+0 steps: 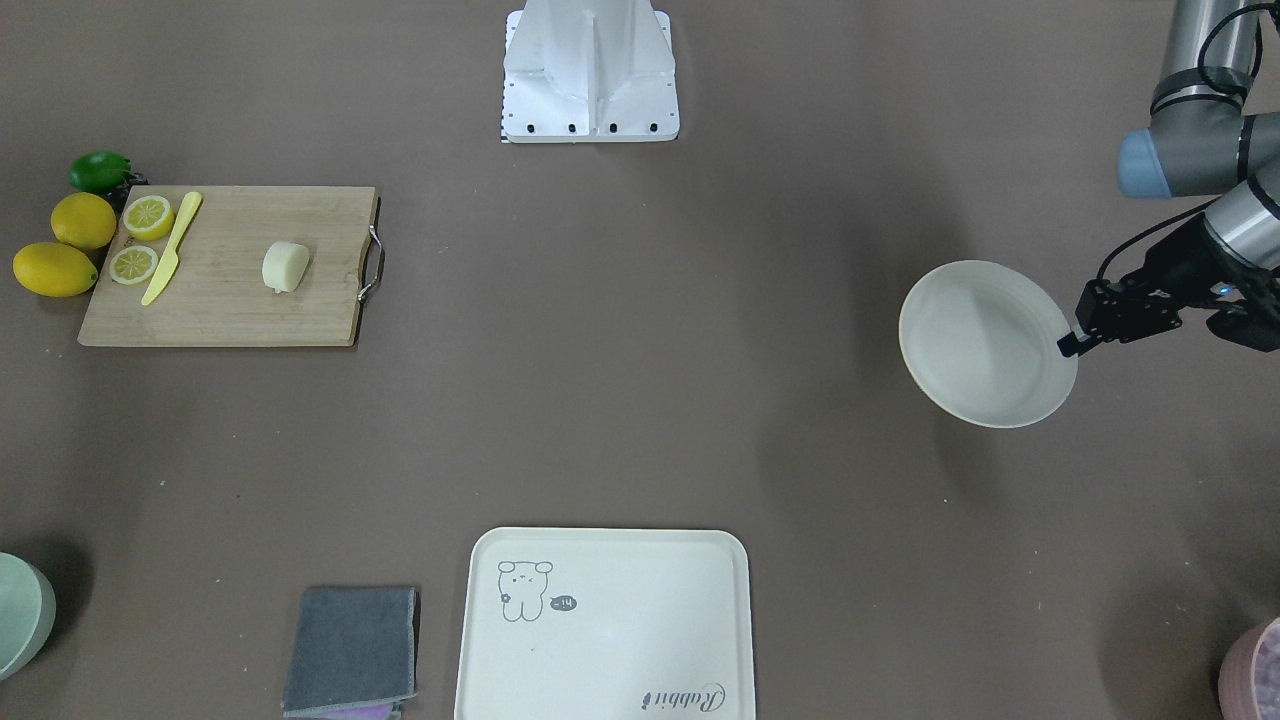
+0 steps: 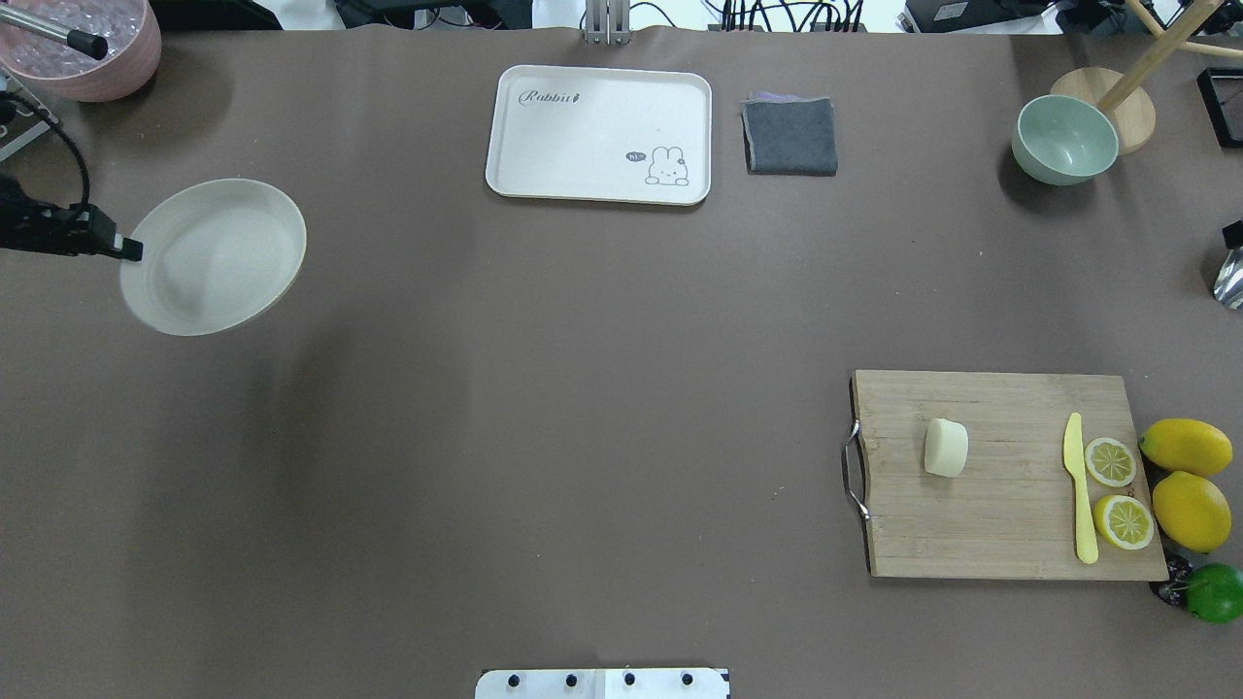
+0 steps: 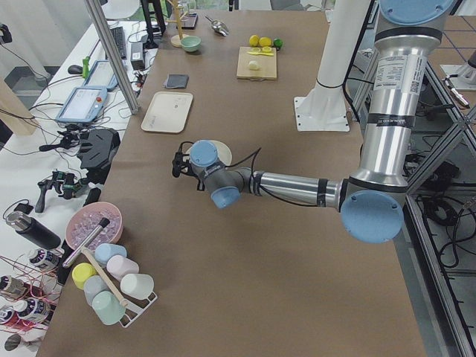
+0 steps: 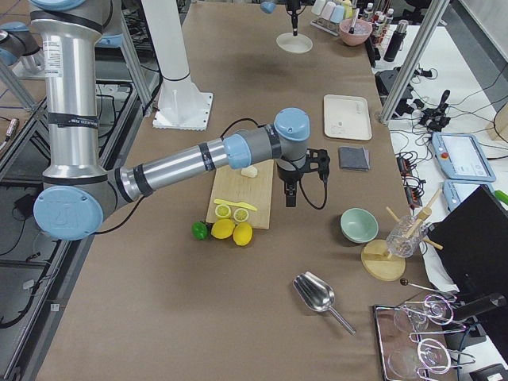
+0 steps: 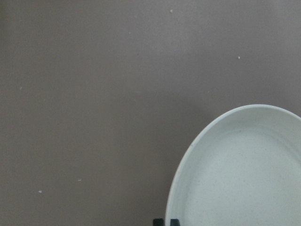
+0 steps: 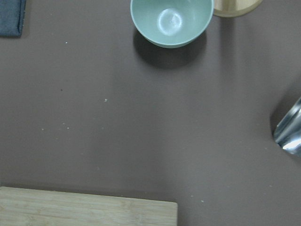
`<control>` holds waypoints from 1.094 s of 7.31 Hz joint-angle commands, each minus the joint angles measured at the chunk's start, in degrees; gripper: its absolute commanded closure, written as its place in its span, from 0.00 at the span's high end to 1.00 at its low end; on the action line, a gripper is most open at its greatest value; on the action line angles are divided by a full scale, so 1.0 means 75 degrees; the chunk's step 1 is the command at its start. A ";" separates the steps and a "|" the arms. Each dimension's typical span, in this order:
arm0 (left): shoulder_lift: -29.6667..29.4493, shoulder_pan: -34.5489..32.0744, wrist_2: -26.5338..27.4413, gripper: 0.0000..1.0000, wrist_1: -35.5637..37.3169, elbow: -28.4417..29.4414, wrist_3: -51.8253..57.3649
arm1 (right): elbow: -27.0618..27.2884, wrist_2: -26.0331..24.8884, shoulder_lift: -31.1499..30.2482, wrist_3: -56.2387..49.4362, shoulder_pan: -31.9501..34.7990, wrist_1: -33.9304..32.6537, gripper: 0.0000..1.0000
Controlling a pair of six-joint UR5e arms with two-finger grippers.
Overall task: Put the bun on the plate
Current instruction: 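Reach the left gripper to the white plate and grasp its rim, then drag the white plate centreward with left gripper while right reaches to bun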
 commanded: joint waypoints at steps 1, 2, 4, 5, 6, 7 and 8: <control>-0.0513 0.1195 0.1265 0.00 0.0084 -0.0327 -0.1409 | 0.0116 -0.0818 0.0025 0.2458 -0.1589 0.1550 1.00; -0.0828 0.1572 0.1689 0.00 0.0107 -0.0340 -0.1982 | 0.0150 -0.1462 0.0060 0.3315 -0.2479 0.1788 1.00; -0.1427 0.2391 0.2835 0.00 0.1610 -0.0933 -0.2175 | 0.0163 -0.2007 0.0270 0.4270 -0.3527 0.1814 1.00; -0.1649 0.2953 0.3537 0.00 0.2350 -0.1320 -0.2257 | 0.0139 -0.2286 0.0375 0.4923 -0.4064 0.1814 1.00; -0.1988 0.3179 0.3788 0.00 0.2717 -0.1405 -0.2663 | -0.0012 -0.2683 0.0562 0.5266 -0.4534 0.1814 1.00; -0.2212 0.3390 0.4092 0.00 0.2941 -0.1441 -0.2807 | -0.0060 -0.2815 0.0575 0.5814 -0.4979 0.1826 1.00; -0.2342 0.3682 0.4397 0.00 0.3291 -0.1615 -0.2831 | -0.0060 -0.3083 0.0518 0.6110 -0.5344 0.1826 1.00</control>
